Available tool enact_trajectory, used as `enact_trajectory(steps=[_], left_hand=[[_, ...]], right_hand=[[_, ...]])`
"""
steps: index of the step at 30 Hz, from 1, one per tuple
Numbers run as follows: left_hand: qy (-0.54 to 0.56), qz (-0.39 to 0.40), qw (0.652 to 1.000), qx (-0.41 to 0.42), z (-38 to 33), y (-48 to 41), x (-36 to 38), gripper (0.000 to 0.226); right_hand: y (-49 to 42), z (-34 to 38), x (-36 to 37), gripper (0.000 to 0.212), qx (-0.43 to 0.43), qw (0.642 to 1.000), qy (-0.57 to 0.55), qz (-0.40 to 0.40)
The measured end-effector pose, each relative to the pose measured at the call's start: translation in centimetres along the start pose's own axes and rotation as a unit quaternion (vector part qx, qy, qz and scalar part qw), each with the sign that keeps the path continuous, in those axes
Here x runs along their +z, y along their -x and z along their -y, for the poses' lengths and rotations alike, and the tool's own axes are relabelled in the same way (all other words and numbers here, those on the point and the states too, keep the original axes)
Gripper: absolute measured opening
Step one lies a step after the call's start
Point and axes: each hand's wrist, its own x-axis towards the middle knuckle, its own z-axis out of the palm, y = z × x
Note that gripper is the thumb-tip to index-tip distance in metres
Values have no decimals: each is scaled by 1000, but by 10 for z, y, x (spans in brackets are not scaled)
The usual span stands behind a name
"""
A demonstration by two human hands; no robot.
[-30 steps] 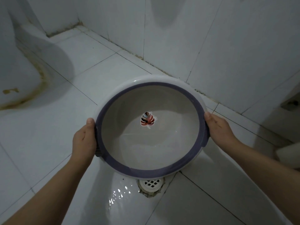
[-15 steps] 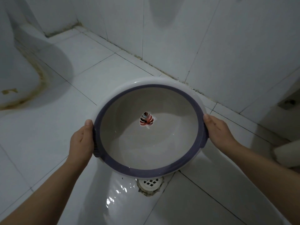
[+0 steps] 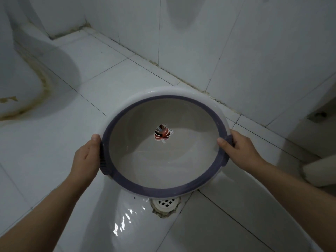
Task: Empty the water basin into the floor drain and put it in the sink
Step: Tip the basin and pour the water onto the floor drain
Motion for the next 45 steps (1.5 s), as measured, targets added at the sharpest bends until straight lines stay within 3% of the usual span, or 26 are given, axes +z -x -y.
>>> enact_trajectory(steps=[8, 13, 17, 23, 26, 29, 40, 45], left_hand=[[-13, 12, 1000, 21, 6, -2, -6, 62], [-33, 28, 998, 43, 10, -1, -12, 58], [-20, 45, 998, 44, 13, -2, -16, 56], [2, 141, 987, 73, 9, -3, -27, 50], [-64, 172, 979, 86, 6, -5, -31, 26], [-132, 170, 972, 95, 4, -8, -32, 23], [-140, 216, 961, 100, -8, -12, -45, 13], [-135, 255, 952, 105, -16, -12, -52, 23]], right_hand=[[7, 2, 1, 18, 1, 998, 56, -16], [13, 0, 1, 28, 3, 999, 36, -27], [20, -2, 1, 24, 11, 999, 27, -23], [26, -2, -5, 25, 41, 999, -8, 13], [26, 1, -10, 26, 46, 998, -23, 36], [26, 5, -13, 23, 46, 996, -29, 64], [30, 15, -25, 36, -8, 997, 35, 67], [34, 16, -28, 22, -31, 995, 76, 65]])
